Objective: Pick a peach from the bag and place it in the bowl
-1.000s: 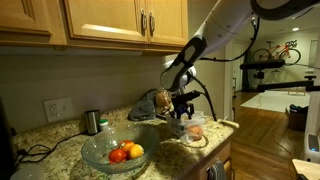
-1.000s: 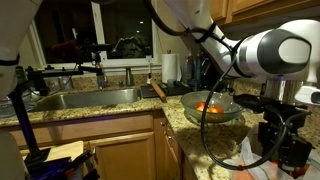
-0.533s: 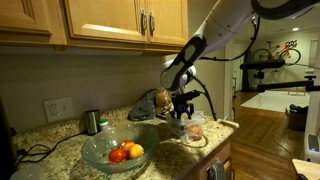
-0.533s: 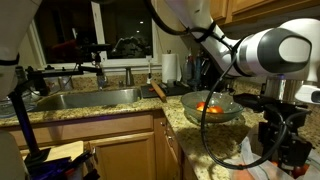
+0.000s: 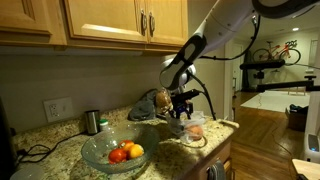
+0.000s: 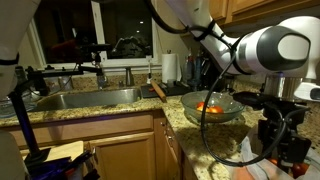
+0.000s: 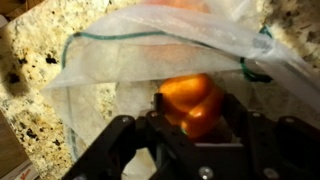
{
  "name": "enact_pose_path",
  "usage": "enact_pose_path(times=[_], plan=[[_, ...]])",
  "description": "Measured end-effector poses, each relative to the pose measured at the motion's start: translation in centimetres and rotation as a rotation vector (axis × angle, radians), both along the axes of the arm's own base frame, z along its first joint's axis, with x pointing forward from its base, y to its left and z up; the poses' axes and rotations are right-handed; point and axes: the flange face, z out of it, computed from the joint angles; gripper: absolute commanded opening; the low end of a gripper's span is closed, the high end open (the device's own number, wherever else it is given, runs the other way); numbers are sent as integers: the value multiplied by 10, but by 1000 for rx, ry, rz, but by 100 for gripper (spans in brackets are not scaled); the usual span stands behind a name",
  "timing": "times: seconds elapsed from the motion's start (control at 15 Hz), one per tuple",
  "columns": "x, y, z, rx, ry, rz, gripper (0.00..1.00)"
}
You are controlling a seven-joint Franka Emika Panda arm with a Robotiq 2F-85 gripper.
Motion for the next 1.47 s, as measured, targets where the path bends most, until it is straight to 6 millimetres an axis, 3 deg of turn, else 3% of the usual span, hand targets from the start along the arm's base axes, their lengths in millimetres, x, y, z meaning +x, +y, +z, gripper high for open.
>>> enact_pose_path(times=[0.87, 1.47], plan=[[7, 17, 35, -3, -55, 27, 35], [8, 68, 70, -33, -104, 144, 35]])
